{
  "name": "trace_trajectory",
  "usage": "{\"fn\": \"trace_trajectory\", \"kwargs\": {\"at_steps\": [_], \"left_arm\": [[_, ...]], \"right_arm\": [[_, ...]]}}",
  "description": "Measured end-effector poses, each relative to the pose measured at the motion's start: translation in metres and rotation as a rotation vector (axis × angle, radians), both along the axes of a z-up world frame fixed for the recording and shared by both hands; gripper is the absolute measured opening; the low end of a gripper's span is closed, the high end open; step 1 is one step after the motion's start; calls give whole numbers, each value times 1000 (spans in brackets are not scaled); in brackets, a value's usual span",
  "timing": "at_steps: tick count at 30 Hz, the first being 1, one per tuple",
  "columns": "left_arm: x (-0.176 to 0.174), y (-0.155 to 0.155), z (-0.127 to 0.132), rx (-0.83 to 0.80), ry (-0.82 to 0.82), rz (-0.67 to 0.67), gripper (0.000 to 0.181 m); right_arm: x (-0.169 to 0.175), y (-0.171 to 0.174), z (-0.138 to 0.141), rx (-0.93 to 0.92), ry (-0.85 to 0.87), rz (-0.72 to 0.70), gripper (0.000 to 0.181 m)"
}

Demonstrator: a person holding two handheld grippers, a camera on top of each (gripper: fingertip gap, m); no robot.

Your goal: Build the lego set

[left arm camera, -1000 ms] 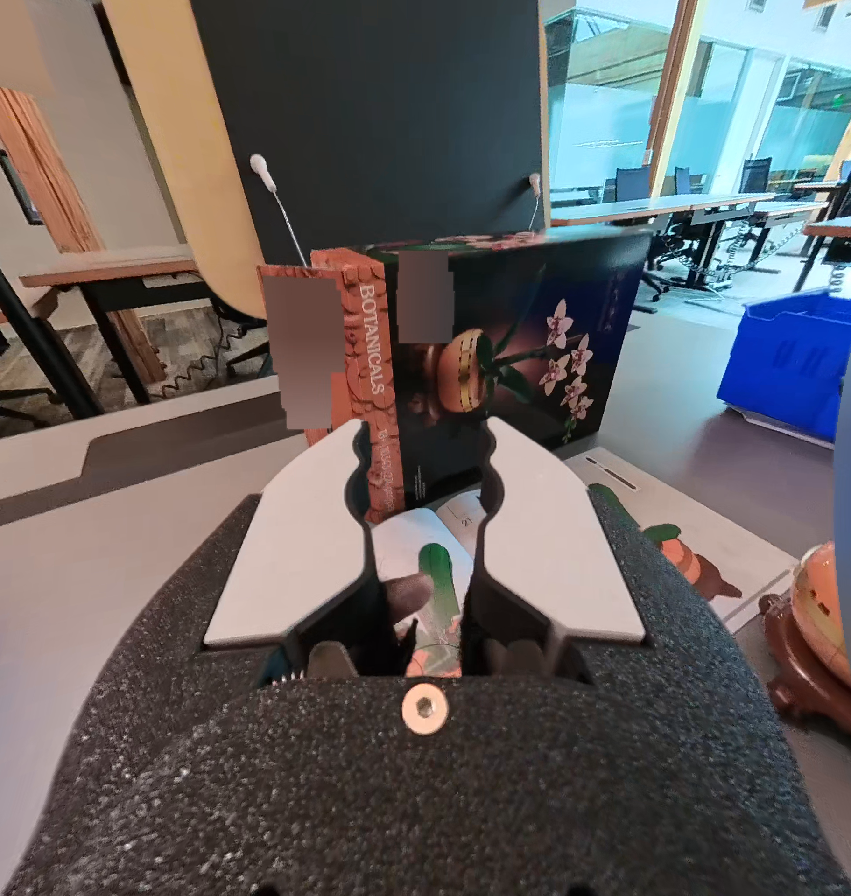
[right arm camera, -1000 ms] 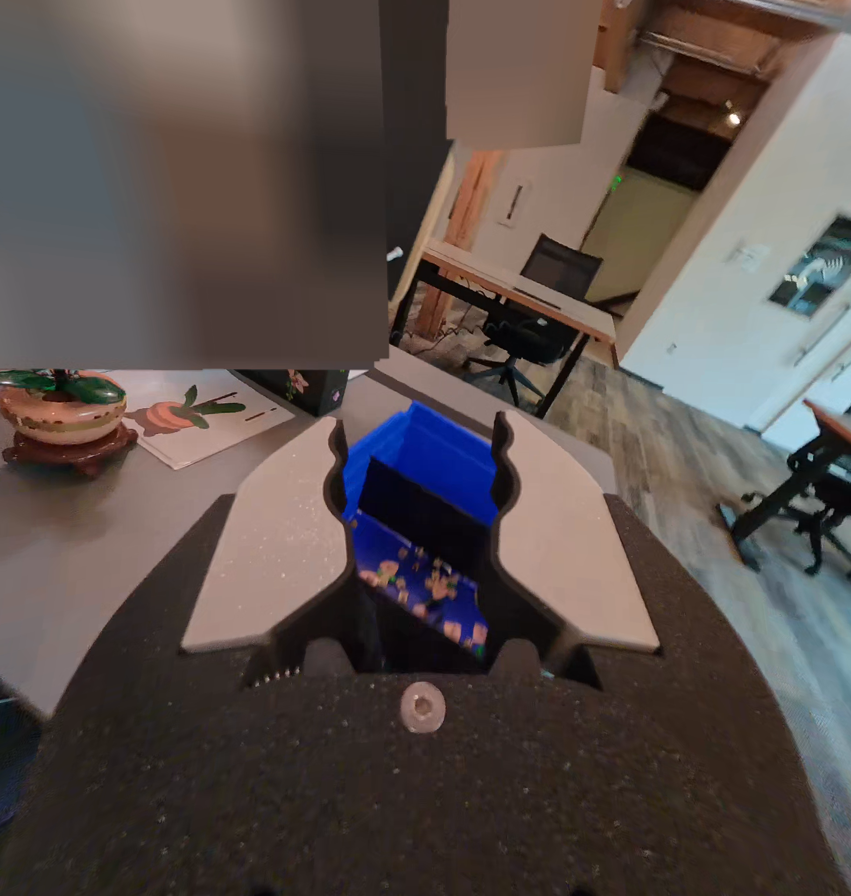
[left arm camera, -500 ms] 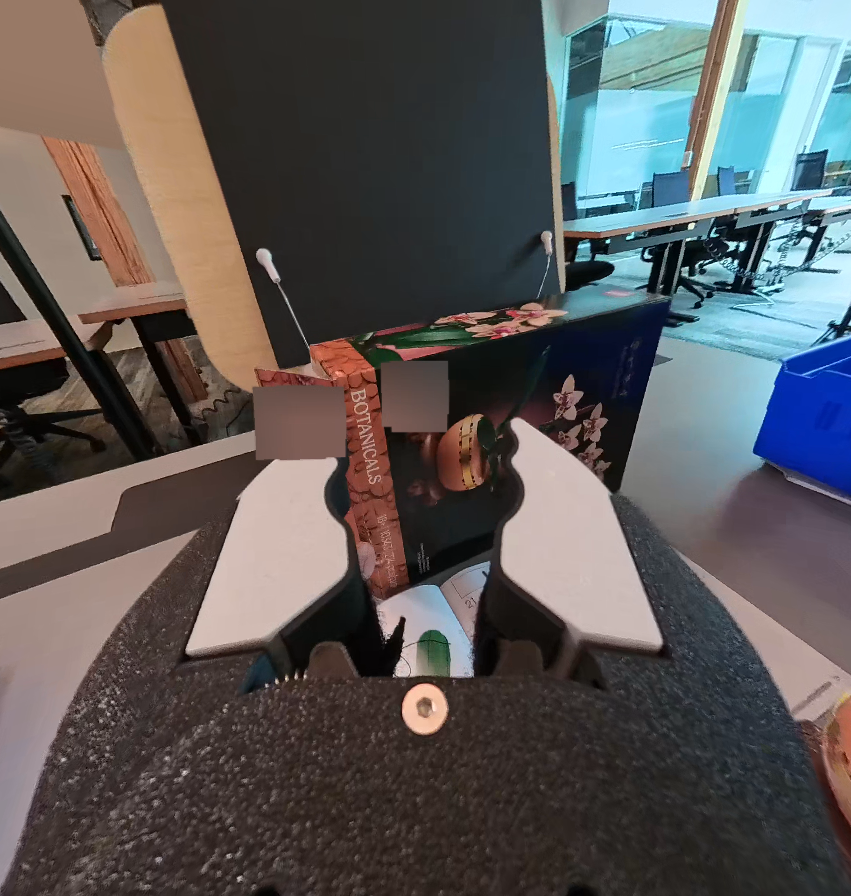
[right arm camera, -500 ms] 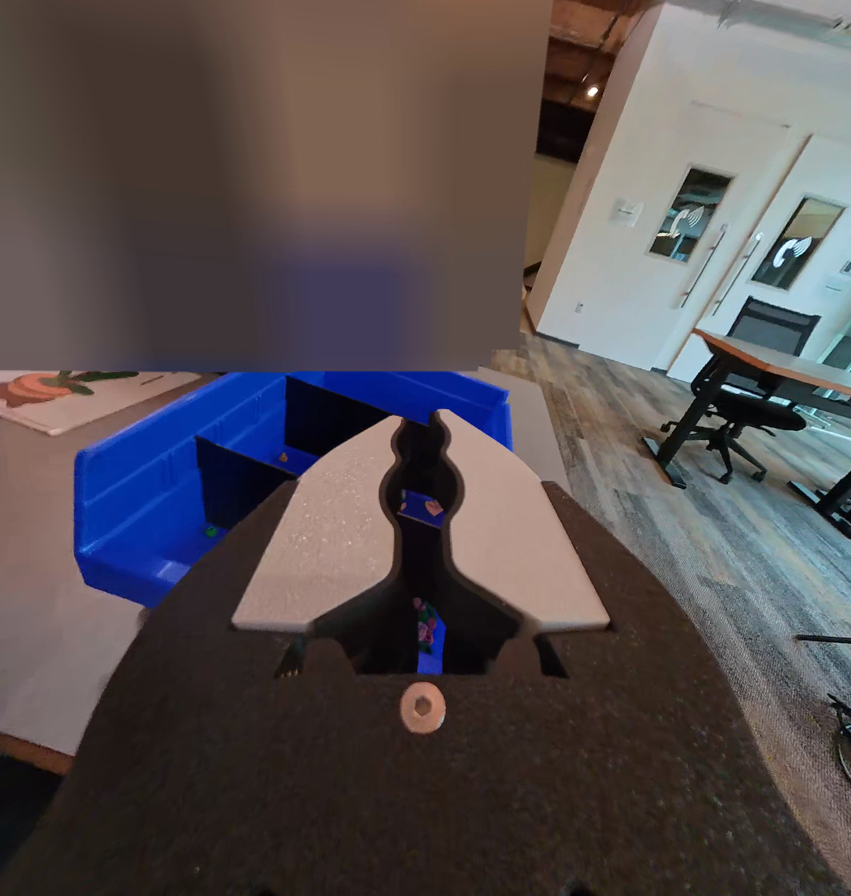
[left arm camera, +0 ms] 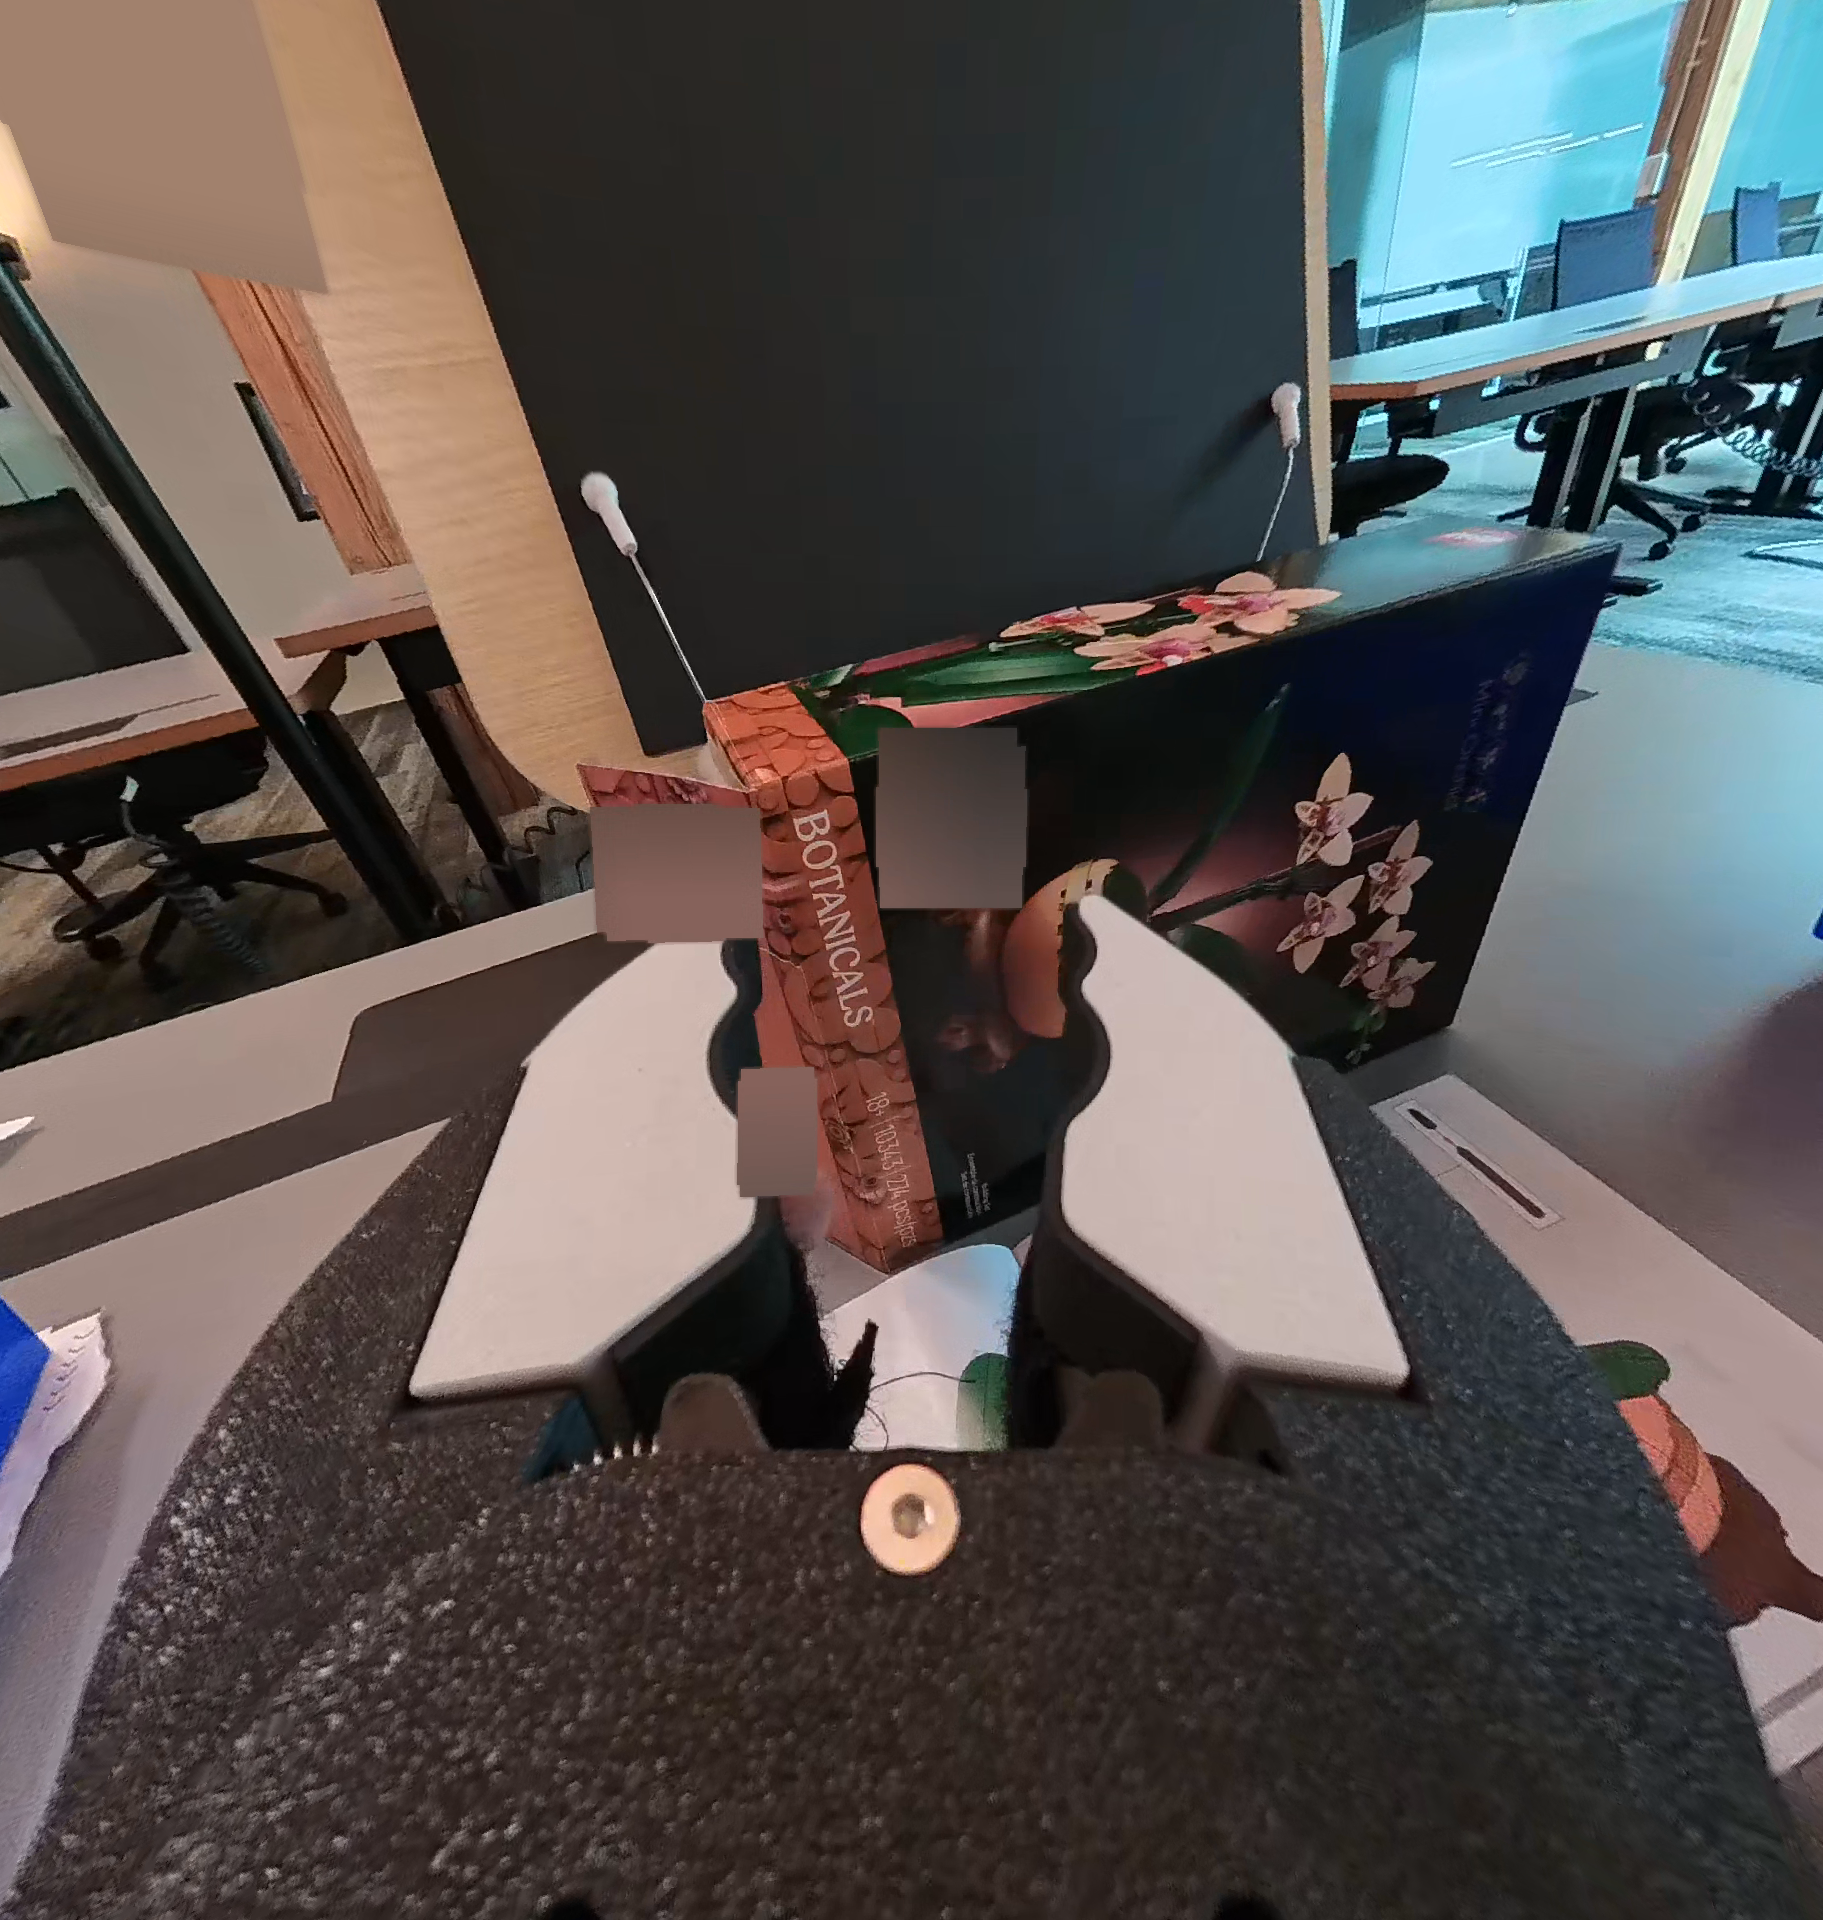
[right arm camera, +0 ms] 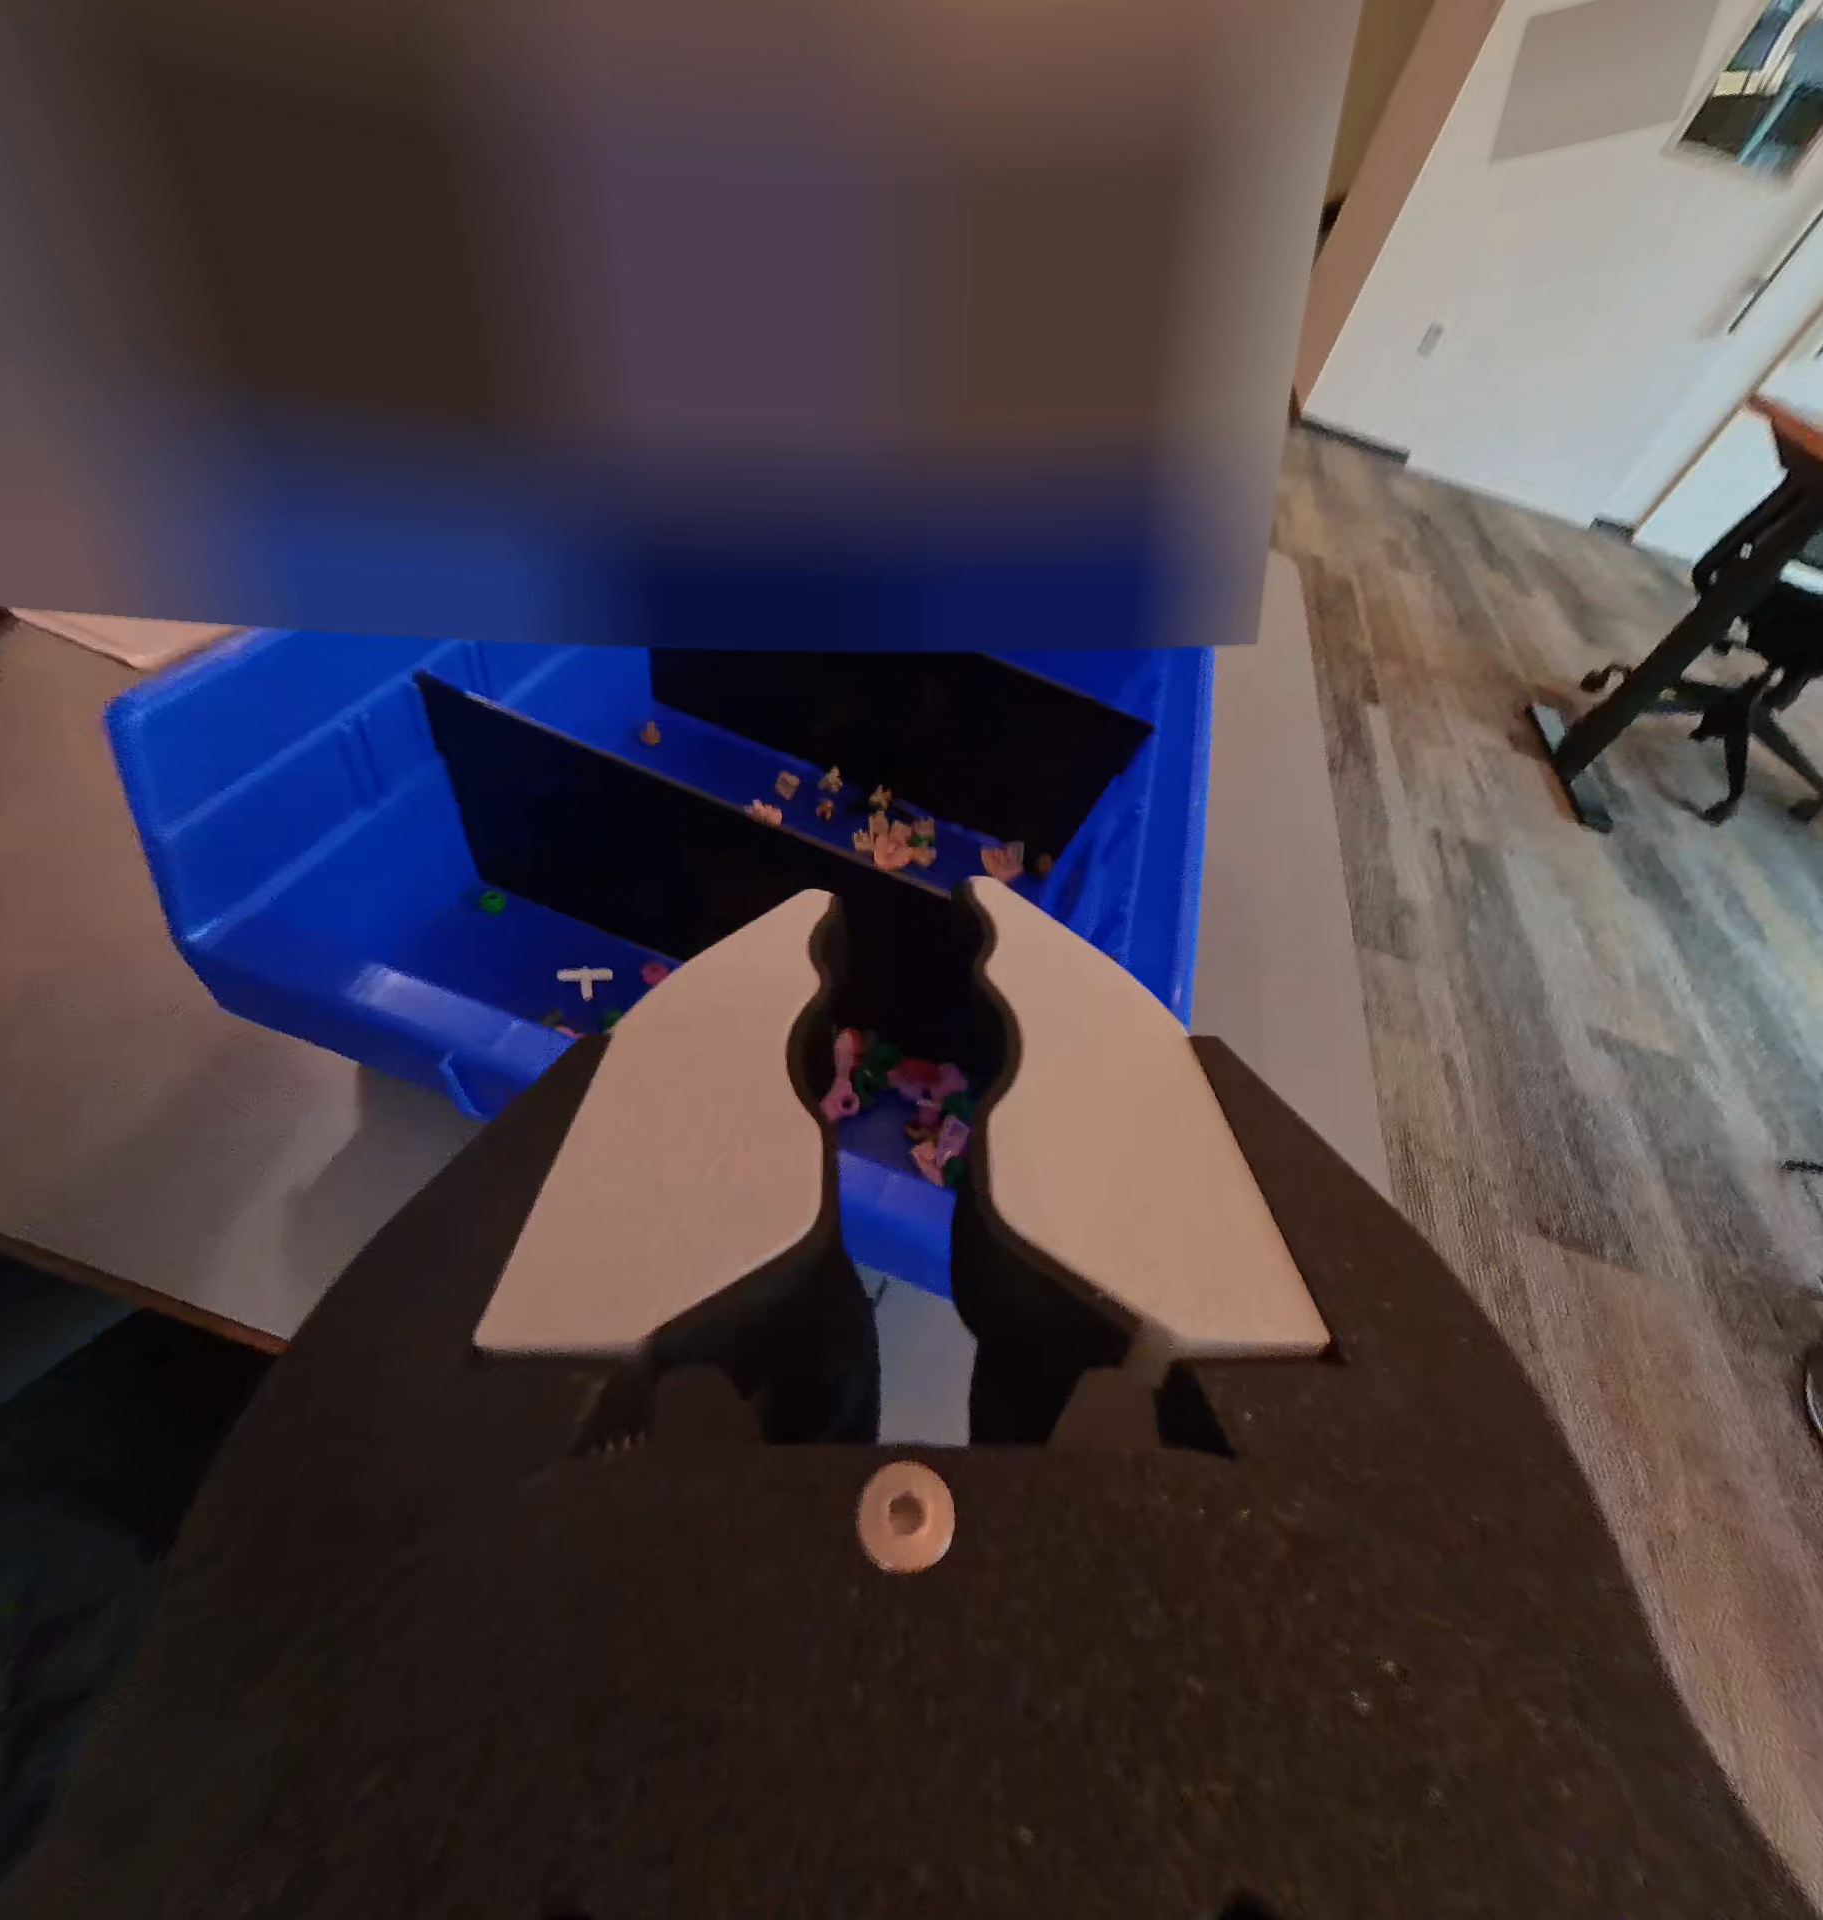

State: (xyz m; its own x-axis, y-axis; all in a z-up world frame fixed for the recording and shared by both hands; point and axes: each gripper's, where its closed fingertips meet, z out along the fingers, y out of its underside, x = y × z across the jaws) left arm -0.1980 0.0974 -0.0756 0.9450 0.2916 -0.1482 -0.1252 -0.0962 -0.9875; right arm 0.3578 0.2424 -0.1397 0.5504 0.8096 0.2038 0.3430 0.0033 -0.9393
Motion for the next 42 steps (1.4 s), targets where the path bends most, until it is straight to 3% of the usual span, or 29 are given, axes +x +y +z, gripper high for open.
{"fn": "trace_trajectory", "kwargs": {"at_steps": [4, 8, 11, 15, 19, 22, 25, 30, 34, 42], "left_arm": [[-1, 3, -5, -12, -7, -4, 54], [1, 2, -5, -17, 7, -12, 54], [0, -1, -8, -31, 18, -7, 54], [-3, -8, -11, -28, 18, 2, 54], [-7, -14, -13, -29, 20, 13, 53], [-9, -17, -16, -34, 17, 19, 53], [-11, -19, -18, -44, 19, 22, 53], [-13, -18, -21, -53, 29, 18, 53], [-11, -15, -20, -43, 26, 7, 53], [-7, -18, -11, -34, 53, 10, 53]], "right_arm": [[-2, 13, -23, -112, -160, -119, 1], [2, 27, -52, -242, -433, -231, 0], [0, 29, -73, -358, -624, -243, 0], [5, 42, -90, -362, -923, -272, 0], [4, 48, -107, -404, -1066, -267, 0], [-12, 34, -115, -460, -1038, -143, 0], [-43, -2, -98, -570, -786, 100, 0], [-3, 11, -52, -514, -591, -109, 0], [23, 7, -54, -508, -617, -201, 0], [19, 3, -57, -483, -564, -175, 1]]}}
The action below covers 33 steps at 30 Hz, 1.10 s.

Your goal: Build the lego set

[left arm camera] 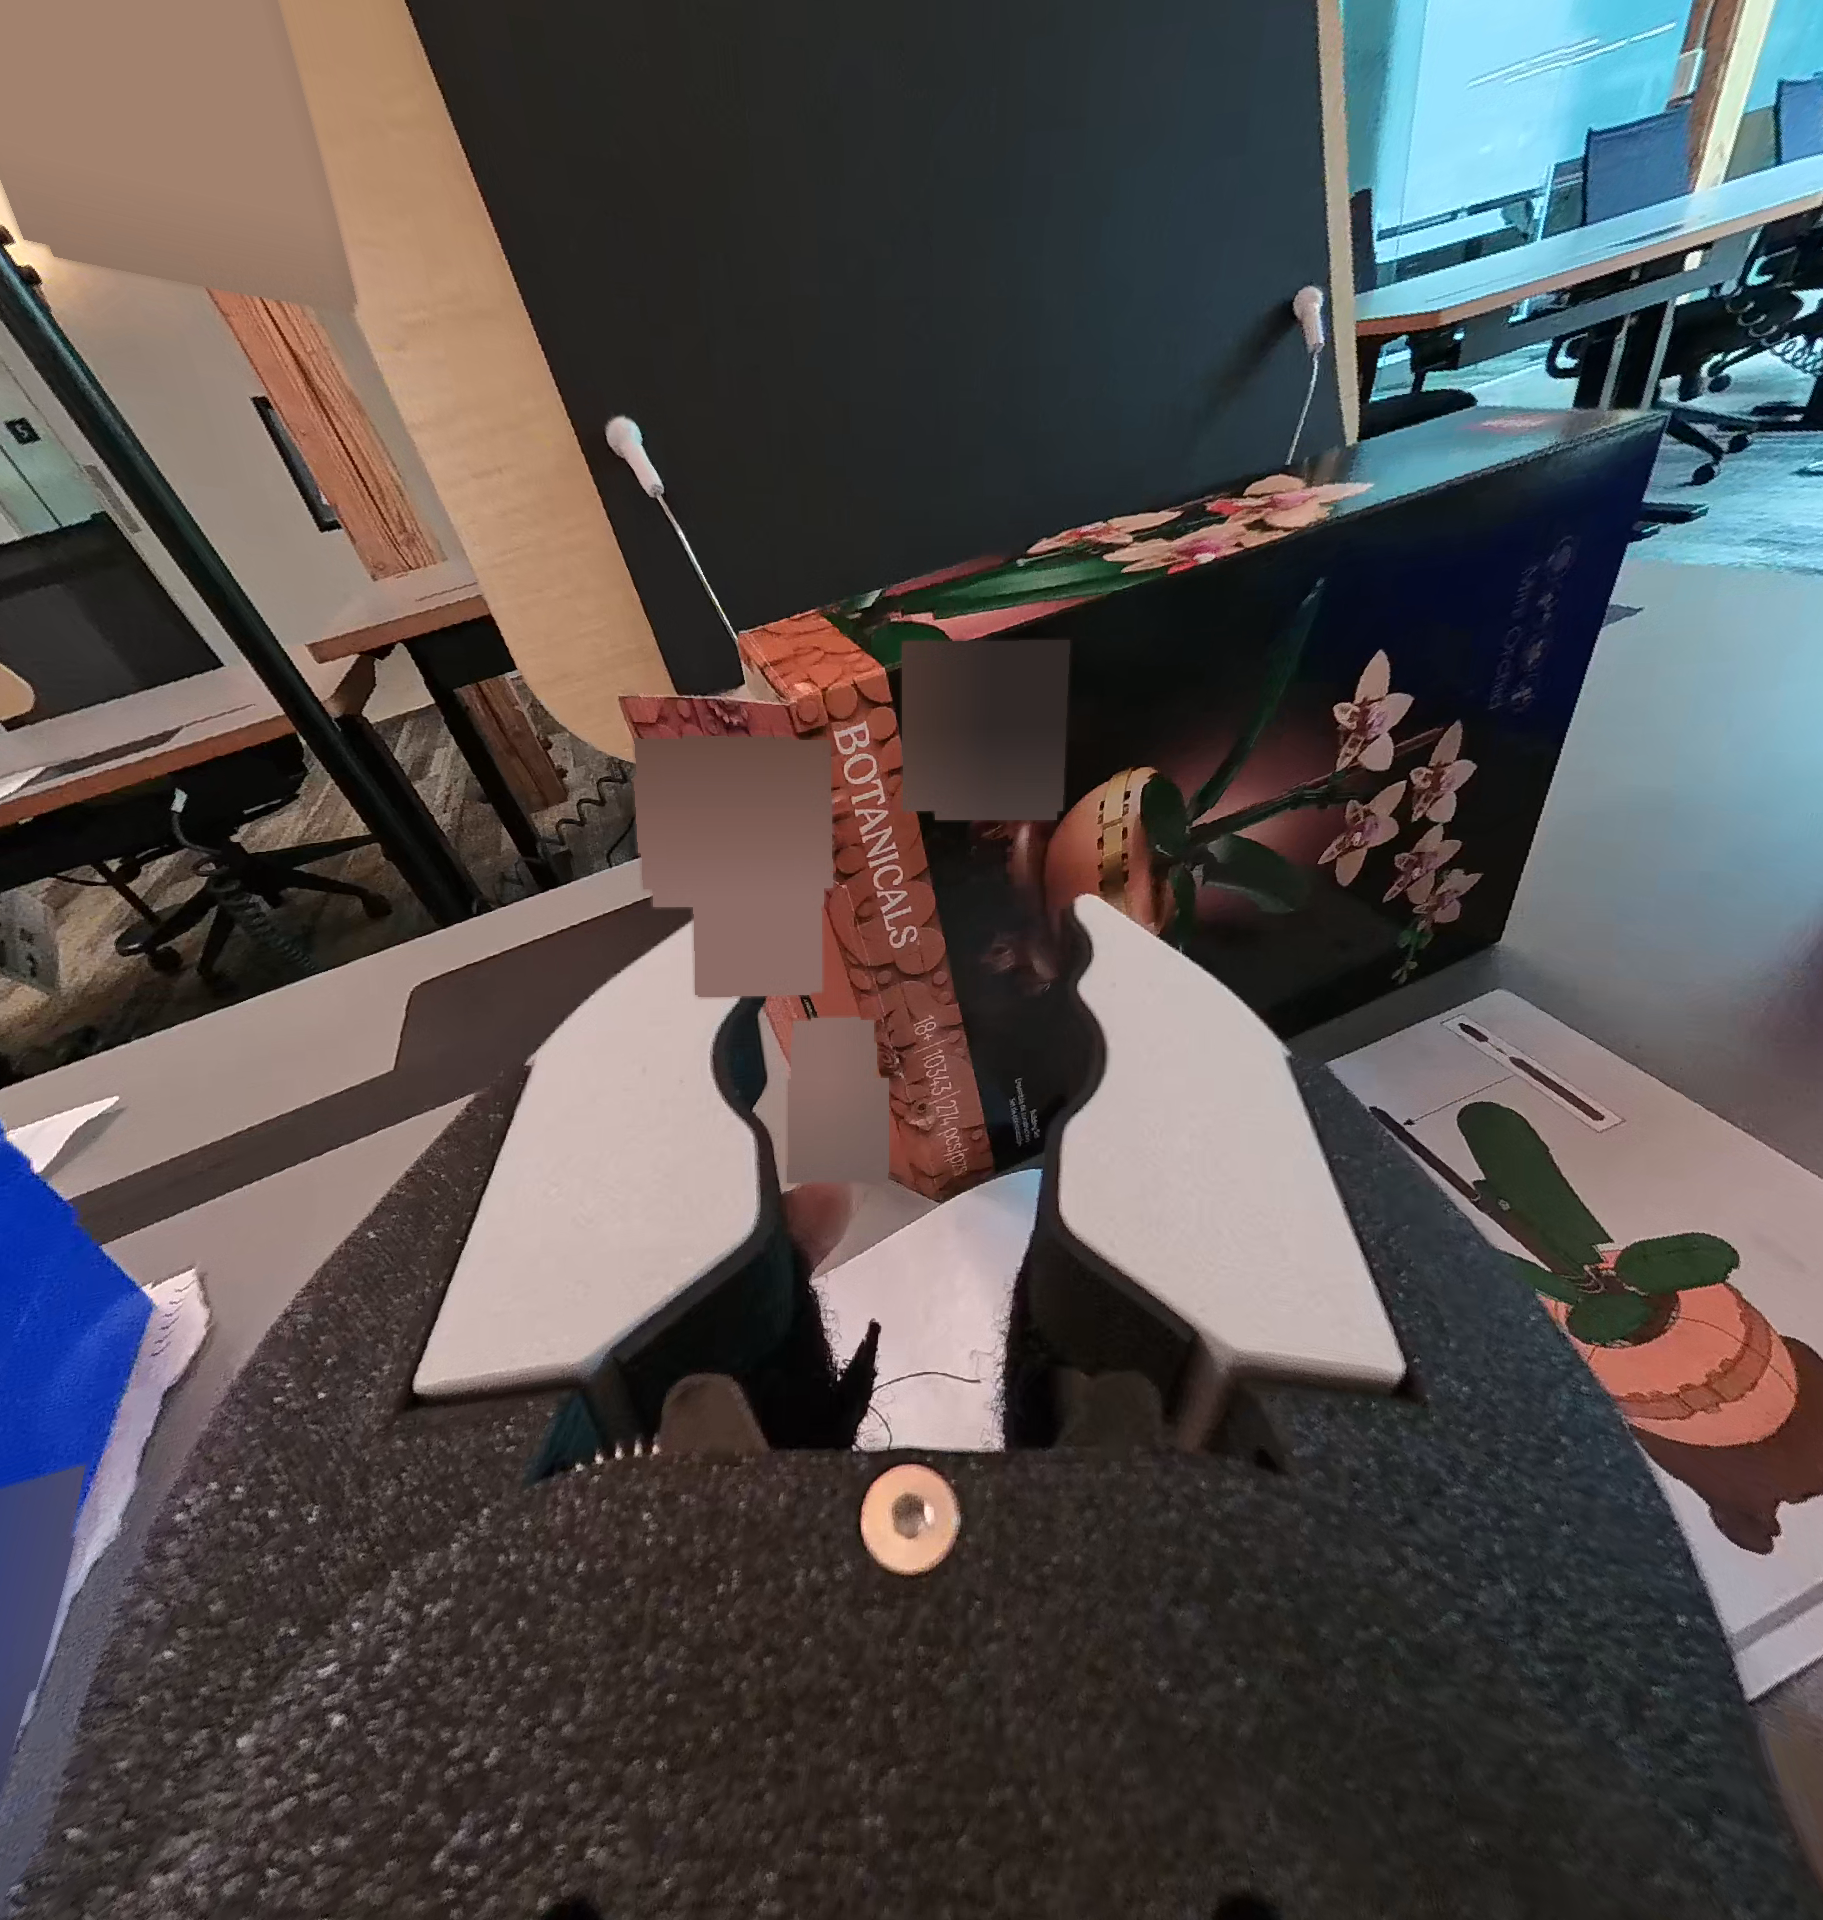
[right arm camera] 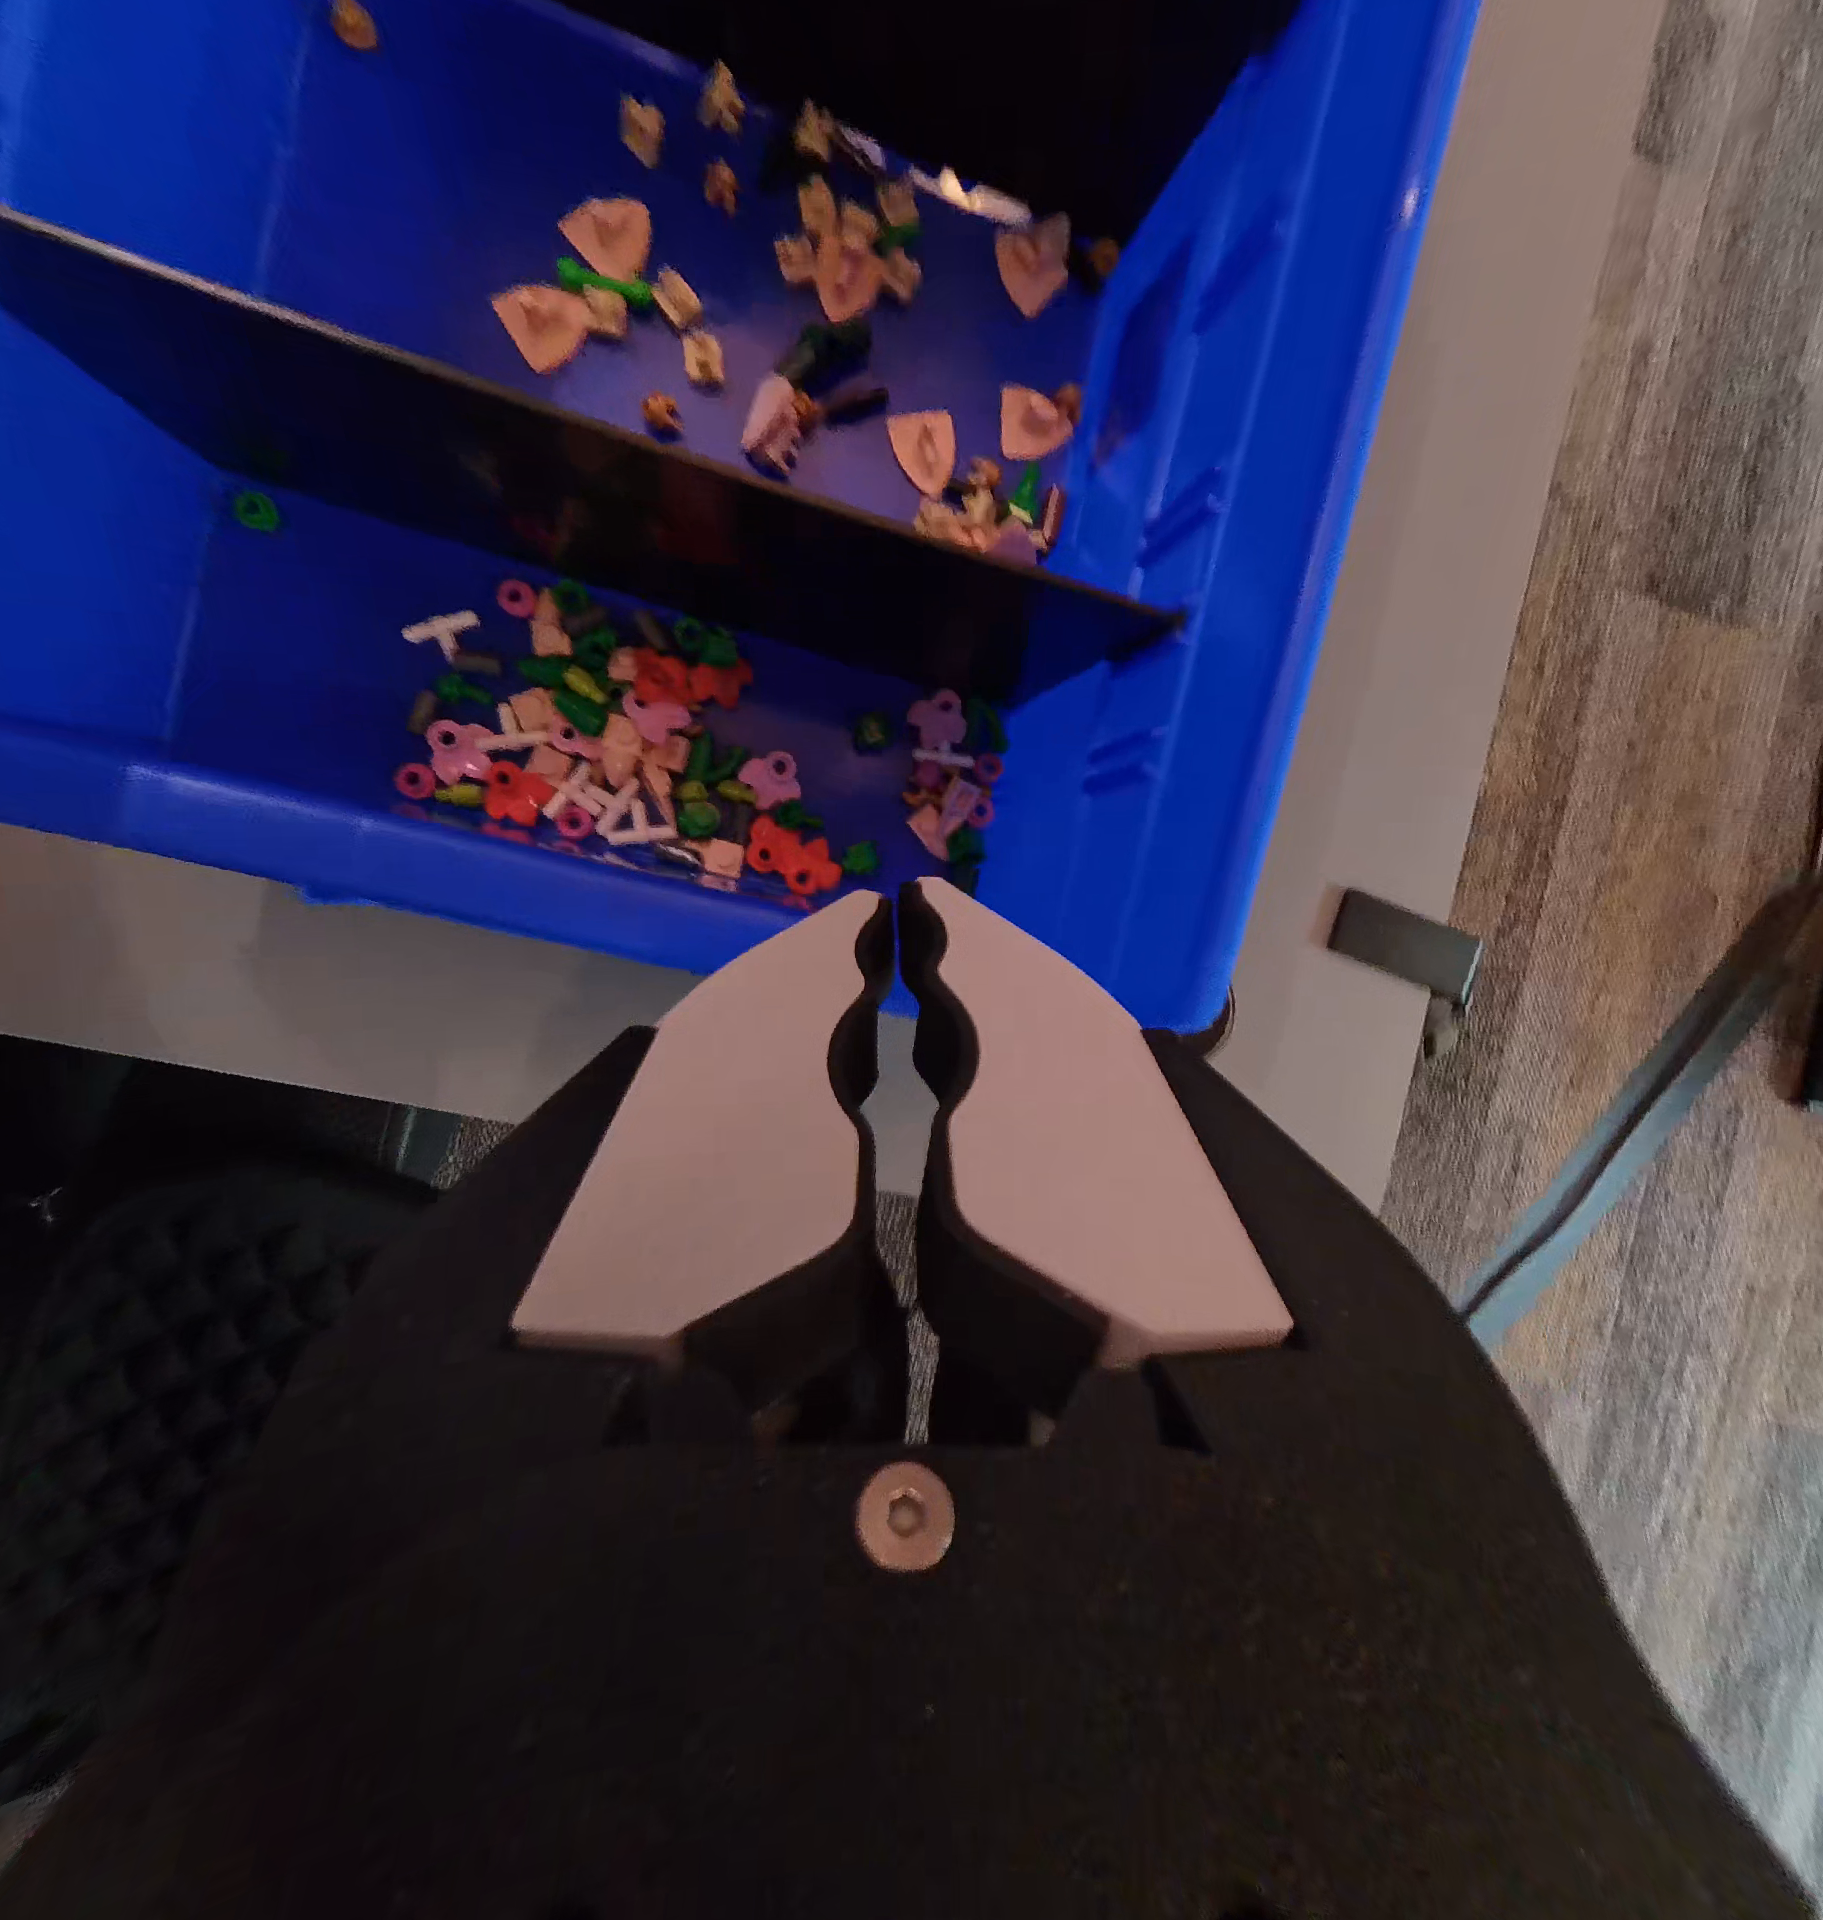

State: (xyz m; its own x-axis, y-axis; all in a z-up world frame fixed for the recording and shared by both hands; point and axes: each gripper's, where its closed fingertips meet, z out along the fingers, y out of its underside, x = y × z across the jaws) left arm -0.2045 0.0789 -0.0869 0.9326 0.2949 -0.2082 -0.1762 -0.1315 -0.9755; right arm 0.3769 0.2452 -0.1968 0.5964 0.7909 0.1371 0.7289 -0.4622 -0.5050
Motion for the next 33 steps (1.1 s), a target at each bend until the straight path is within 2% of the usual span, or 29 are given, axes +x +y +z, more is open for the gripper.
{"fn": "trace_trajectory", "kwargs": {"at_steps": [4, 7, 10, 13, 15, 17, 20, 22, 23, 24, 26, 28, 31, 33], "left_arm": [[1, -2, 3, 1, 13, 10, 52], [3, -4, 3, -13, 35, 13, 52], [3, -8, 2, -22, 46, 20, 52], [-1, -13, -1, -16, 37, 33, 52], [-4, -17, -3, -12, 24, 47, 53], [-8, -22, -5, -10, 20, 63, 53], [-14, -29, -7, -6, 15, 84, 53], [-18, -31, -8, -1, 3, 86, 53], [-19, -31, -8, 3, -1, 83, 53], [-20, -31, -7, 9, -3, 79, 53], [-20, -30, -8, 17, -5, 72, 52], [-21, -28, -11, 16, -13, 67, 52], [-19, -27, -15, 10, -10, 59, 52], [-19, -28, -17, 4, -6, 60, 52]], "right_arm": [[-25, 5, 20, 68, 104, 106, 1], [-36, 17, 32, 89, 51, 194, 0], [-46, 45, 37, 107, -172, 343, 0], [-60, 70, 19, -7, -423, 512, 0], [-56, 79, -4, -166, -597, 518, 0], [-47, 84, -25, -243, -786, 496, 0], [-39, 81, -48, -253, -1021, 590, 0], [-31, 83, -51, -258, -1142, 596, 0], [-31, 79, -52, -295, -1144, 598, 0], [-38, 68, -57, -363, -1076, 651, 0], [-70, 50, -61, -405, -824, 741, 0], [-100, 48, -42, -387, -575, 693, 0], [-94, 86, -4, -189, -534, 588, 1], [-83, 89, 5, -196, -530, 563, 4]]}}
